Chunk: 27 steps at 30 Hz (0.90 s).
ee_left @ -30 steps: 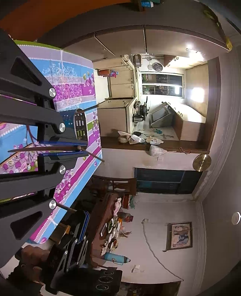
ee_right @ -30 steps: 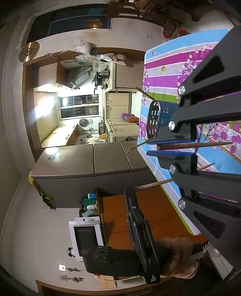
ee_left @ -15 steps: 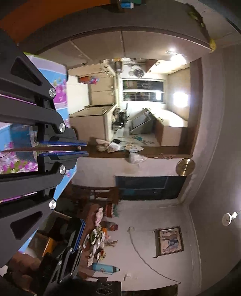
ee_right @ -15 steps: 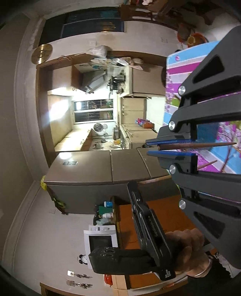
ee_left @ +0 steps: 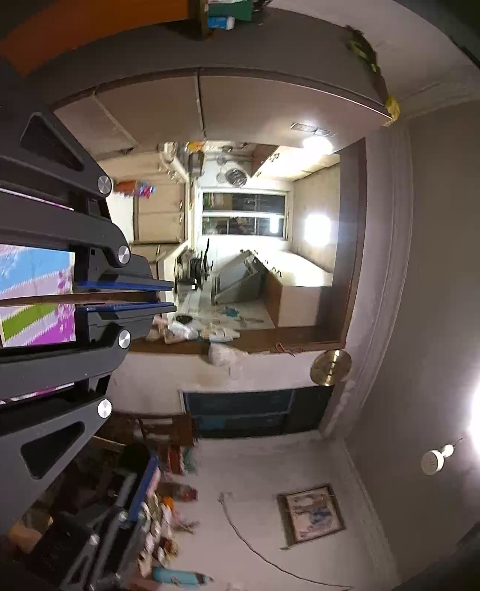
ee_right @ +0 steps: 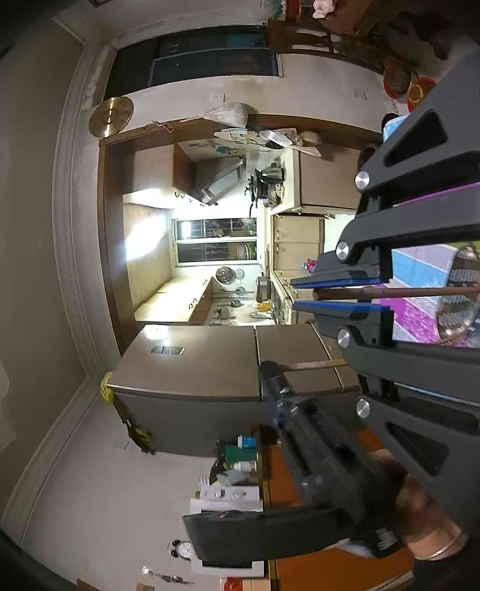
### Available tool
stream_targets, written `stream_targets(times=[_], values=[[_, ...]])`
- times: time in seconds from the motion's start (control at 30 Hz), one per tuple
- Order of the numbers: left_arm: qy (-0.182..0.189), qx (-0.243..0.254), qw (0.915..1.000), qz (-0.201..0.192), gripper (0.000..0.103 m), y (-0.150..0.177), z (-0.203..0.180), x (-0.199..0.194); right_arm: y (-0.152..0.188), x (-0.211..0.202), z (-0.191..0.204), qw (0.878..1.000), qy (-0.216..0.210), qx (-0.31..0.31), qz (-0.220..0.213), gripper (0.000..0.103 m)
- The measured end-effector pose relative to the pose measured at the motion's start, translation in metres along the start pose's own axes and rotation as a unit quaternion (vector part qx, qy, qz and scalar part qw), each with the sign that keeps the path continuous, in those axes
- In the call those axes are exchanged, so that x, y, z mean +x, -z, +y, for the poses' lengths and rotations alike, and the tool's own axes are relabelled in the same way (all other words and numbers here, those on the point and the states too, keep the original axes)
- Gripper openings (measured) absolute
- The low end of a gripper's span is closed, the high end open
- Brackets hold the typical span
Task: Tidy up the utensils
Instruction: 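Drop the left tool's chopstick into the holder and open while the right tool releases its chopstick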
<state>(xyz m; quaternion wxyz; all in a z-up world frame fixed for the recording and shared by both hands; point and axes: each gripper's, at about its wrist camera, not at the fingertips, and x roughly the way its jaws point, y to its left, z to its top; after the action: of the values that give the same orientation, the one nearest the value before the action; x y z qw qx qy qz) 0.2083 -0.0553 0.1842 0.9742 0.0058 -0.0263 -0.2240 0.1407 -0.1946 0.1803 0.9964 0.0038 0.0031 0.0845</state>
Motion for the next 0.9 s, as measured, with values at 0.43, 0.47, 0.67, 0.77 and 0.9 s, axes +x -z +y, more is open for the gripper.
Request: stream_targets(times=[0.43, 0.47, 0.67, 0.77, 0.9], values=[[-0.011, -0.010, 0.9983, 0.056, 0.007, 0.077, -0.003, 0.054, 0.070, 0.067, -0.022, 0.997, 0.037, 0.051, 0.048, 0.005], [-0.007, -0.015, 0.9978, 0.063, 0.007, 0.083, 0.000, 0.053, 0.080, 0.068, -0.024, 0.996, 0.039, 0.056, 0.056, 0.005], [0.001, -0.026, 0.9933, 0.112, 0.007, 0.120, 0.004, 0.053, 0.111, 0.071, -0.025, 0.992, 0.041, 0.074, 0.094, 0.005], [-0.004, -0.025, 0.9920, 0.124, 0.007, 0.132, 0.004, 0.052, 0.119, 0.069, -0.022, 0.990, 0.044, 0.077, 0.105, 0.006], [-0.012, -0.017, 0.9917, 0.127, 0.007, 0.139, 0.005, 0.044, 0.118, 0.061, -0.019, 0.991, 0.051, 0.068, 0.107, 0.006]])
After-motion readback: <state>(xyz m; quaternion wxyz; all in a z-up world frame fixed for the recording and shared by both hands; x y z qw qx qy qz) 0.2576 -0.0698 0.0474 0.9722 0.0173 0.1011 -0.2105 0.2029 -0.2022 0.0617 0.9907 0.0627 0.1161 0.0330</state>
